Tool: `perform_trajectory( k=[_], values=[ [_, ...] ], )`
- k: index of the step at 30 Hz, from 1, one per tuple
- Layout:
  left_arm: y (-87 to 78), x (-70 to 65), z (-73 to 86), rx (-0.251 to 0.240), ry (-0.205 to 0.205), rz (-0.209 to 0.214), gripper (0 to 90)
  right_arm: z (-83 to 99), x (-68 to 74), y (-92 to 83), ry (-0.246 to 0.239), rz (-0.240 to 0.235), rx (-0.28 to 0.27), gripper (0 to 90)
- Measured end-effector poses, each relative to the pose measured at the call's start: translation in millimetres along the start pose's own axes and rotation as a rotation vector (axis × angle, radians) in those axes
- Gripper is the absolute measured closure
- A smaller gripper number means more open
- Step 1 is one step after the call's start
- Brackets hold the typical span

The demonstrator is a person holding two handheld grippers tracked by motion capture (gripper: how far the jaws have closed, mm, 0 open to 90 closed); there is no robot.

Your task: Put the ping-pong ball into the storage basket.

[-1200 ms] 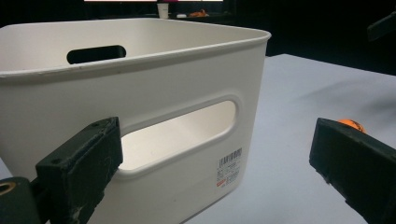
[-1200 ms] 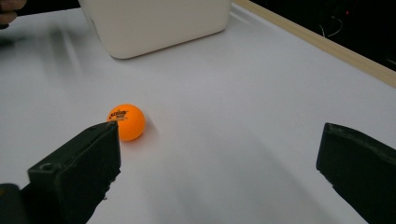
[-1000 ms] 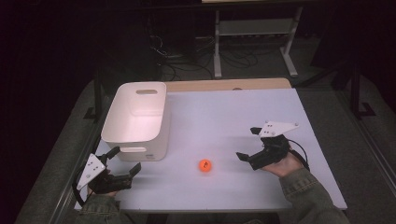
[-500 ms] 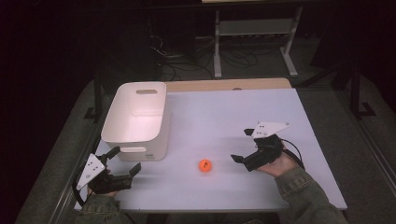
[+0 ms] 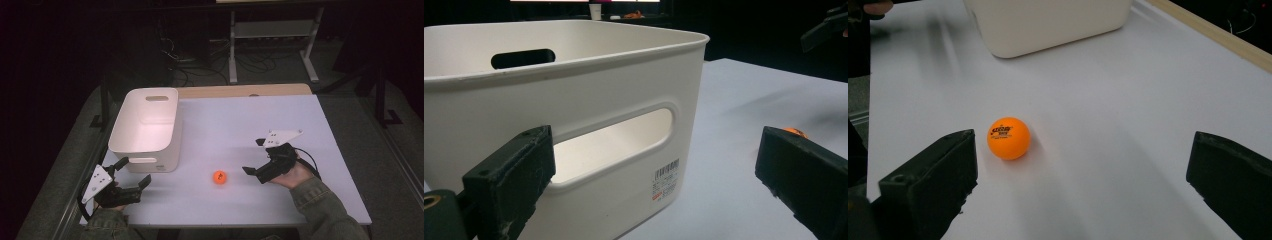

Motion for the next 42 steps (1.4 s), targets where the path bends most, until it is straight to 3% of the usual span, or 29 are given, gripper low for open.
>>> perform_trajectory(
  k=[42],
  values=[
    [0.3, -0.3, 0.2, 0.005, 0.003, -0.001, 2.2, -15.5, 11.2, 23.9, -0.04, -0.063, 0.06, 0.0]
  ],
)
Point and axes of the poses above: each handheld gripper's, and its own axes: y roughly forward along the jaws, z roughly out of its underside, x roughly to its left, the point moved 5 cm from there along y, roughly forward along the jaws, and after that the axes turned 4 degrees about -y, right-handed, at the moved point
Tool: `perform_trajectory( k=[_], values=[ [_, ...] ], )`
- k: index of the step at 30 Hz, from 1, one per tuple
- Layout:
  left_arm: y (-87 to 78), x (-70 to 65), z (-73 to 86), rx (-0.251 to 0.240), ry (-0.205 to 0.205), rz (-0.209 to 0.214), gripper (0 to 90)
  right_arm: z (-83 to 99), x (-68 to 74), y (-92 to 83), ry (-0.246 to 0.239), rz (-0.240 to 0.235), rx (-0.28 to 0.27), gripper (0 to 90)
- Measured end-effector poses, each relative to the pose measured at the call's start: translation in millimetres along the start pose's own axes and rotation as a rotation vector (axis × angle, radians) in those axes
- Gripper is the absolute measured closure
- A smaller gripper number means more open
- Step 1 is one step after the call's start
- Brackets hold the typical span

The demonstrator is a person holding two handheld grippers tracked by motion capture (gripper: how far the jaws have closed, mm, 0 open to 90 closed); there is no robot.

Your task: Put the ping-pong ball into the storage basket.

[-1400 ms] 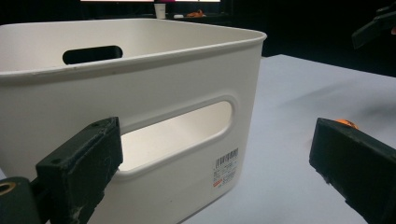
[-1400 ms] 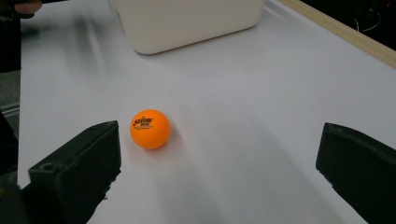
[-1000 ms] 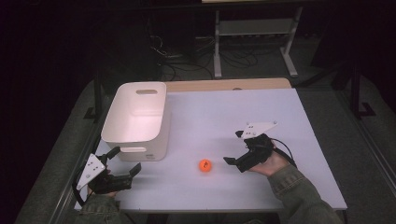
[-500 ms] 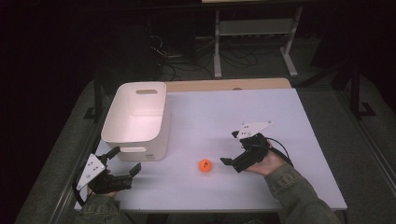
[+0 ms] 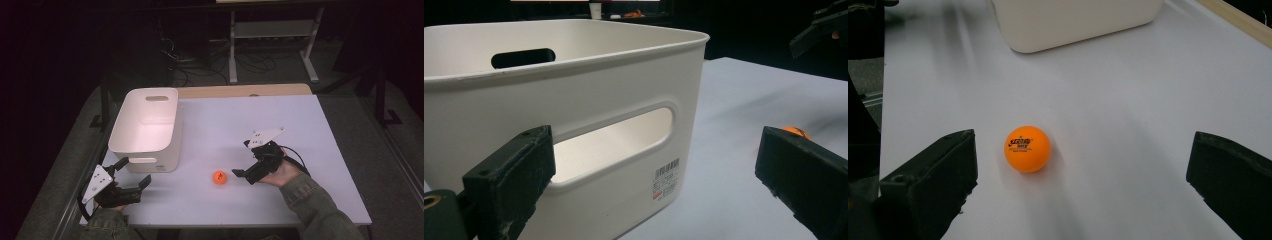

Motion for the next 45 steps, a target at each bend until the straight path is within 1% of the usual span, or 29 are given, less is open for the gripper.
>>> perform_trajectory(
  k=[11, 17, 20, 29, 40, 43, 45],
  values=[
    [0.1, -0.1, 0.1, 0.002, 0.003, 0.0, 2.3, -3.2, -0.1, 6.9, -0.005, -0.007, 0.018, 0.0],
    [-0.6, -0.9, -0.6, -0.007, 0.001, 0.002, 2.3, -6.0, 1.4, 11.3, -0.015, -0.011, 0.03, 0.0],
    [-0.9, -0.8, -0.9, -0.008, 0.002, 0.0, 2.3, -6.0, 2.8, 14.9, -0.018, -0.018, 0.046, 0.0],
    [-0.9, -2.1, -1.0, -0.007, 0.007, 0.012, 2.3, -11.6, 5.0, 21.8, -0.029, -0.035, 0.054, 0.0],
    [-1.2, -2.6, -1.0, -0.005, 0.008, 0.013, 2.3, -15.1, 7.2, 33.6, -0.041, -0.055, 0.071, 0.0],
    [-1.3, -2.6, -1.0, -0.004, 0.01, 0.014, 2.3, -14.5, 8.5, 37.3, -0.049, -0.067, 0.091, 0.0],
    [-1.3, -2.6, -1.0, -0.004, 0.01, 0.014, 2.3, -14.4, 8.4, 38.0, -0.049, -0.069, 0.094, 0.0]
  ],
)
Point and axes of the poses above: each handheld gripper's, and its own axes: y roughly forward along the jaws, z roughly out of its underside, x roughly to its left, the point moved 5 cm from there along y, roughly forward along the jaws, and after that the axes turned 4 degrees about -y, right-handed, at the moved point
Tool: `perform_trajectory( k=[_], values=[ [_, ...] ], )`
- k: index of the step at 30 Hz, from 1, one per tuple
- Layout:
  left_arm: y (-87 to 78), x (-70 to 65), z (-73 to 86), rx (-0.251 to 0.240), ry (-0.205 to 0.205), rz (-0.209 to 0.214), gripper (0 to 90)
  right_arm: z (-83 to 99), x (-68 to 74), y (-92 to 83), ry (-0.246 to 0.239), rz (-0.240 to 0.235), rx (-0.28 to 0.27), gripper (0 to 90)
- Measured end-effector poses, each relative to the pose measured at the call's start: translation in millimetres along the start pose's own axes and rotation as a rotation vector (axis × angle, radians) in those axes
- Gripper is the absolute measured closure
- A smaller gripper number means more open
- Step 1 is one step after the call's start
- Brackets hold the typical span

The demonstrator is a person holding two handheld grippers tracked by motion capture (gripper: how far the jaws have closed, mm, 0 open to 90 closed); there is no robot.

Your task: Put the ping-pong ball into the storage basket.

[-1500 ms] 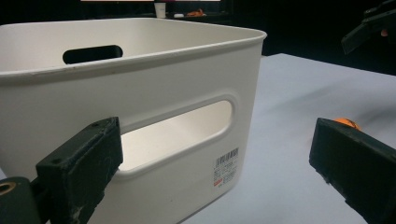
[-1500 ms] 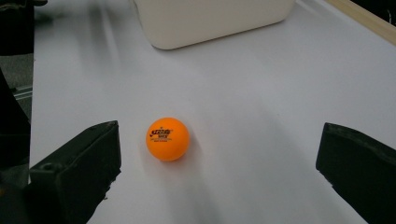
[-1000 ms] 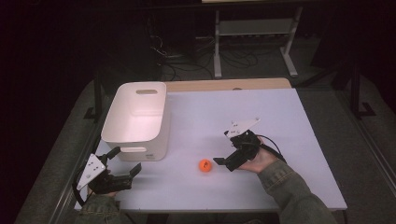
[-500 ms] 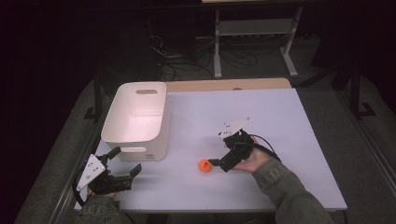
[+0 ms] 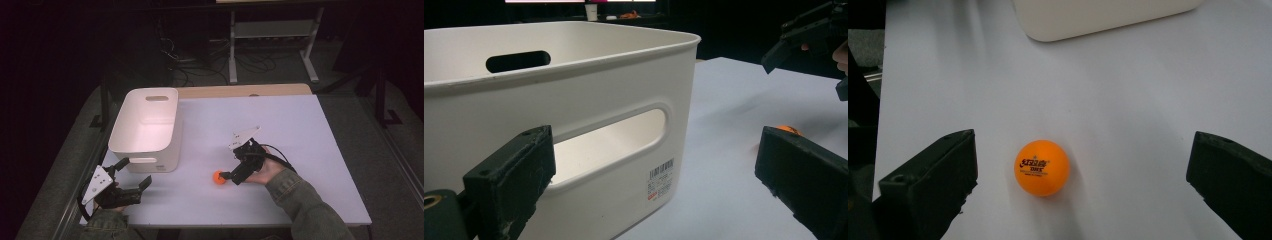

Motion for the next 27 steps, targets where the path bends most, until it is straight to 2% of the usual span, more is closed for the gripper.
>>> perform_trajectory(
  k=[12, 16, 27],
  values=[
    [0.3, 0.0, 0.0, 0.0, 0.001, -0.001, 2.3, -1.3, 0.4, 11.4, -0.003, -0.046, 0.017, 0.0],
    [0.4, 0.0, 0.0, 0.0, 0.001, 0.0, 2.3, 0.0, 2.8, 19.1, -0.01, -0.069, 0.049, 0.0],
    [0.3, -1.1, -0.1, 0.001, 0.003, 0.007, 2.3, 2.7, 5.6, 32.4, -0.018, -0.105, 0.093, 0.0]
  ],
)
Point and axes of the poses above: each handheld gripper's, and its own axes: y roughly forward along the jaws, z roughly out of its underside, x roughly to its left, the point moved 5 cm from there along y, roughly forward along the jaws, and after that the axes turned 4 degrees about -y, right-handed, at the moved point
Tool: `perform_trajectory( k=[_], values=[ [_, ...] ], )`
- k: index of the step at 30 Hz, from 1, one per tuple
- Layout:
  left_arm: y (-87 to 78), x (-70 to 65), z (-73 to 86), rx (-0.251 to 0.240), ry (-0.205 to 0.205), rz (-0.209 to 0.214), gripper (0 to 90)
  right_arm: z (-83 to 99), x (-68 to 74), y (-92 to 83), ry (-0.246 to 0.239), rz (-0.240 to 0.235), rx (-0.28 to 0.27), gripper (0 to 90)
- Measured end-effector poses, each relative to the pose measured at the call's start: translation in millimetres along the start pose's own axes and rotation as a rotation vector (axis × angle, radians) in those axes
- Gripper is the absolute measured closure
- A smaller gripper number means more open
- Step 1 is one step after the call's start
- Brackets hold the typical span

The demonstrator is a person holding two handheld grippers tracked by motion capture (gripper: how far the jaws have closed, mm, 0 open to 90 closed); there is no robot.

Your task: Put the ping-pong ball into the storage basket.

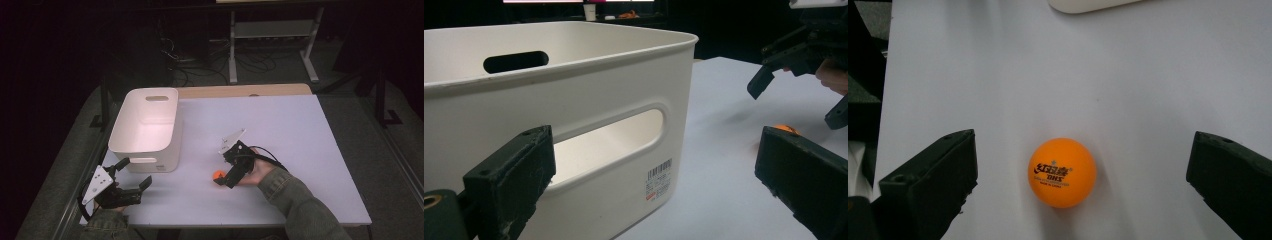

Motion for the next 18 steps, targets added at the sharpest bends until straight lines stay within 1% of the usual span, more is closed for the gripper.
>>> perform_trajectory(
  k=[10, 13, 18],
  values=[
    [0.8, 0.2, 0.2, 0.003, 0.0, 0.001, 2.4, 3.5, 1.0, 8.8, -0.007, -0.032, 0.041, 0.0],
    [1.1, 0.3, 0.2, 0.003, 0.0, 0.002, 2.3, 3.8, 1.8, 10.7, -0.006, -0.04, 0.044, 0.0],
    [1.1, 0.2, 0.1, 0.003, 0.0, 0.004, 2.3, 4.5, 4.1, 14.4, -0.021, -0.051, 0.056, 4.8]
  ],
)
Point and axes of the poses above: each handheld gripper's, and its own axes: y roughly forward along the jaws, z roughly out of its underside, x roughly to its left, the point moved 5 cm from there along y, roughly forward along the jaws, and after that the axes turned 4 degrees about -y, right-handed, at the moved point
